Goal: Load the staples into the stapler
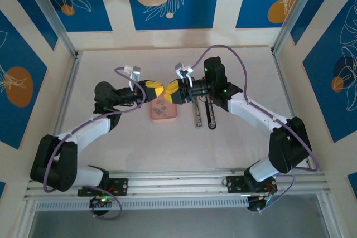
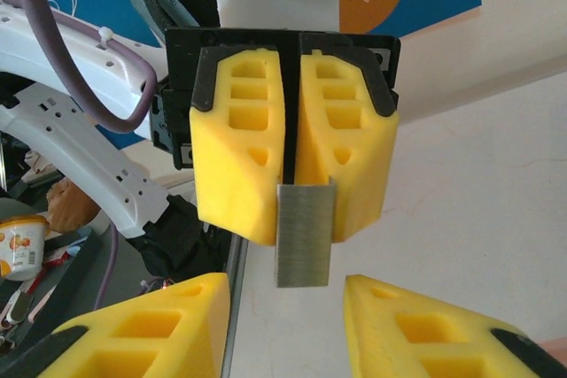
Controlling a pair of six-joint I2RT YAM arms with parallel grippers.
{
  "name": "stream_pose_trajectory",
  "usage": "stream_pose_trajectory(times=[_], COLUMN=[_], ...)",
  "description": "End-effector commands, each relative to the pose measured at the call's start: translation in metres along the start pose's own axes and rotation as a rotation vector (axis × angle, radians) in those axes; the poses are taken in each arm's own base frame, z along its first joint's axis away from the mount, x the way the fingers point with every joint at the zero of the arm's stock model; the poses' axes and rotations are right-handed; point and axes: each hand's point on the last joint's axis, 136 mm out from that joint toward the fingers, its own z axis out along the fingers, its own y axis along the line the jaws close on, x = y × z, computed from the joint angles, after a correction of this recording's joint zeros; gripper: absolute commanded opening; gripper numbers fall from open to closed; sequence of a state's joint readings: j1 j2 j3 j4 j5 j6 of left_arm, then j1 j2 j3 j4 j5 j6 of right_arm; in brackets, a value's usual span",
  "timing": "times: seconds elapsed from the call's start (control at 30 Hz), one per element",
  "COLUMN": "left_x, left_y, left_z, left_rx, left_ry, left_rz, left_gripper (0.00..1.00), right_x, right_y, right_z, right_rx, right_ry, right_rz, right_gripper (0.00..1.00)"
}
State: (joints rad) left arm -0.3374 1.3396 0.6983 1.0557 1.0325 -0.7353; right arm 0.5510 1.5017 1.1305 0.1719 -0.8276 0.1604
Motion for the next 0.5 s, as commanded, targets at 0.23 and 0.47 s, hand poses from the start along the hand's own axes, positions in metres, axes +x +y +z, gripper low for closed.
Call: stream_pose_trajectory(times=[0.23,0.47], left_x=[0.0034,0.0054], left_y=[-0.0116,-0.0121], left_z=[0.0042,0.0058], left_rx=[0.059,0.065], left_ry=[0.013,0.015], left_rz=[0.030,0.024], left_gripper=[0.13,0.12], right_x=[-0.0091,-0.0114], right_y=[0.0045,0.0067], right_z=[0.0010,0.0000], right_rx=[-0.053,-0.064], right_ry=[0.003,0.001], right_rz=[-0.024,-0.026], right_gripper=[0.28,0.18])
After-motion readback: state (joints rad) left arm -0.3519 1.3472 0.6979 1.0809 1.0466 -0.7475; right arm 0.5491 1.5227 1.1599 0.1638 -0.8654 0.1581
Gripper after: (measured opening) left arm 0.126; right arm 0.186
